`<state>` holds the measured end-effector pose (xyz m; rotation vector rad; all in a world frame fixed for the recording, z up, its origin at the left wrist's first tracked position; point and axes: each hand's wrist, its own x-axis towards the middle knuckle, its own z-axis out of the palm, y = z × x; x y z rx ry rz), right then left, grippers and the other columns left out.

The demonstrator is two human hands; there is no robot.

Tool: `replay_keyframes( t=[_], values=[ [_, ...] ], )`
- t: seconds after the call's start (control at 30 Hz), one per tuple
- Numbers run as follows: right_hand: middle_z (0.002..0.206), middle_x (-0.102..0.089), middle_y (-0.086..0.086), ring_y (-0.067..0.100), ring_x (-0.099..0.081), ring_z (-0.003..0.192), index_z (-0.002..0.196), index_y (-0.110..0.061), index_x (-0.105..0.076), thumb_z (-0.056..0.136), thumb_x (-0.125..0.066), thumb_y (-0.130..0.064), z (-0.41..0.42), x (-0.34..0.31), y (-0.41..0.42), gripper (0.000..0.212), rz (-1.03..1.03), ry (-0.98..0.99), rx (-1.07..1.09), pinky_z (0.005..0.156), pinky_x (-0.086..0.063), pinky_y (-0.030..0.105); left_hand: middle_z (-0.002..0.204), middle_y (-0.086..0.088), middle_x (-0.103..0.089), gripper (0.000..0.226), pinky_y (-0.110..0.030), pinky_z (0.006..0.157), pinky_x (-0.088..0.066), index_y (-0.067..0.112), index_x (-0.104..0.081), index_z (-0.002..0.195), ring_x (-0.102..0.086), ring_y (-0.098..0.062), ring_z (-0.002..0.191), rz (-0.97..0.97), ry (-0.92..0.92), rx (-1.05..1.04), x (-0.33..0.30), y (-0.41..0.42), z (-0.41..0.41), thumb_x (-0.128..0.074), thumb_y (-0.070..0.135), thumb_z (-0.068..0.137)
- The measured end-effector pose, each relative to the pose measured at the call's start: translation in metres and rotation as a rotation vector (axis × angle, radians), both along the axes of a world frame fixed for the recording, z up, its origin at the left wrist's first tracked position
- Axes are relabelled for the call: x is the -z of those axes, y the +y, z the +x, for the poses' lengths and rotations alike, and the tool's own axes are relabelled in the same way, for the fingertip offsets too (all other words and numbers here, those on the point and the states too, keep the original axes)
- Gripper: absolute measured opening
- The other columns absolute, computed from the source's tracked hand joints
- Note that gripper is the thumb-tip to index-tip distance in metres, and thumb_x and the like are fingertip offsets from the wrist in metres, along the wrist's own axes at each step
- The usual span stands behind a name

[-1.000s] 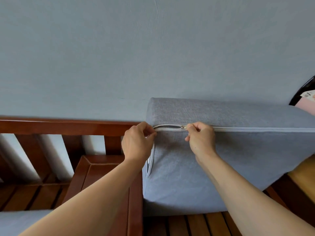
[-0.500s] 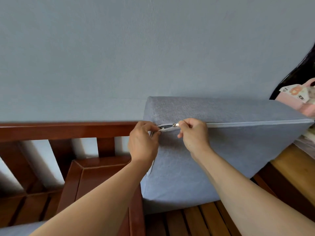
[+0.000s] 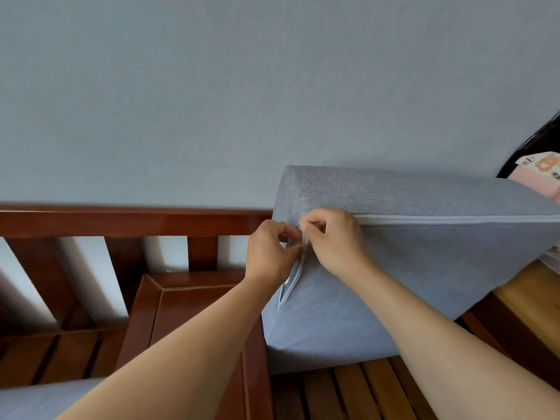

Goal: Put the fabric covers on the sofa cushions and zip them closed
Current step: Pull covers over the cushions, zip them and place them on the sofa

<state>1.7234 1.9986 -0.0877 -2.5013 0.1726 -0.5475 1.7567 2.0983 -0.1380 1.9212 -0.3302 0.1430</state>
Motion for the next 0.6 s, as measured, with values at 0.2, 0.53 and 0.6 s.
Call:
replay_keyframes(
  t=[0.2,0.53,0.6],
  values=[
    [0.139,-0.045,0.009,0.031,-0.039,0.125,0.138,-0.013,-0.045,0.075,-0.052,-0.003,-0.017,0.017,-0.038,0.064,-0.419,-0.127,-0.015,0.103,-0.031,0.043,0.065,0.01,-0.063,0.017,-0.021,0.065,-0.047,0.019,-0.065,0.065,-0.056,-0.002,0.062,-0.143,0.107,0.021,-0.005,-0.004,-0.003,-0.08,0.02,0.073],
    [0.148,-0.023,0.007,0.032,-0.021,0.136,0.146,-0.031,-0.018,0.067,-0.077,-0.011,0.002,0.057,-0.062,0.1,-0.715,-0.188,-0.101,0.106,-0.017,0.061,0.073,-0.014,-0.067,0.024,-0.045,0.069,-0.055,0.008,-0.065,0.076,-0.063,-0.024,0.068,-0.27,0.169,-0.078,-0.001,-0.018,-0.01,-0.071,0.03,0.081],
    [0.146,-0.023,0.007,0.032,-0.02,0.135,0.146,-0.032,-0.019,0.066,-0.078,-0.011,0.005,0.06,-0.062,0.101,-0.701,-0.216,-0.103,0.106,-0.016,0.061,0.071,-0.015,-0.066,0.03,-0.038,0.064,-0.054,0.005,-0.065,0.075,-0.062,-0.022,0.065,-0.282,0.164,-0.105,-0.002,-0.022,-0.013,-0.072,0.034,0.08]
  ],
)
